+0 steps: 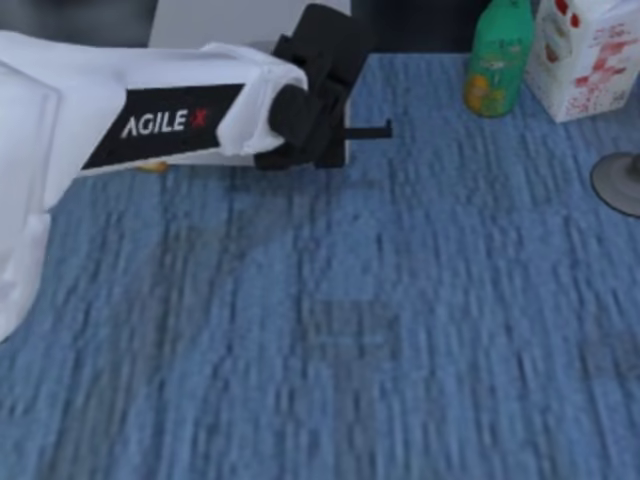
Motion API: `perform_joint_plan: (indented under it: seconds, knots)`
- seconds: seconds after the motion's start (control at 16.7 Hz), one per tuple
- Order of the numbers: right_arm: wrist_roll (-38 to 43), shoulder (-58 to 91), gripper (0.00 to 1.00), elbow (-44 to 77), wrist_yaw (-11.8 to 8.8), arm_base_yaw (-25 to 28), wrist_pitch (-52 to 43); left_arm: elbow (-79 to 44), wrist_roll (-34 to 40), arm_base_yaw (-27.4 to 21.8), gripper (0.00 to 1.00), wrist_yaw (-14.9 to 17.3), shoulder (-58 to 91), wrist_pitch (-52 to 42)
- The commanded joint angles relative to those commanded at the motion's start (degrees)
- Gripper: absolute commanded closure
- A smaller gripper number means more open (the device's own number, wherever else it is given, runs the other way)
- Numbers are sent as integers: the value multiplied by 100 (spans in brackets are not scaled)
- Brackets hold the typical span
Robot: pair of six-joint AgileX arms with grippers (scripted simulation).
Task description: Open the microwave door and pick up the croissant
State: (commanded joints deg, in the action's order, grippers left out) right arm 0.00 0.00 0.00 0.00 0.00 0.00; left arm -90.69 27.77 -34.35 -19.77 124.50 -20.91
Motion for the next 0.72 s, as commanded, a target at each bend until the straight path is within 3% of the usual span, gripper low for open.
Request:
perform_joint_plan:
  seconds: [0.72]
  knots:
    - [0,0,0,0,0,0,0,270,84,9,100,-110,-184,162]
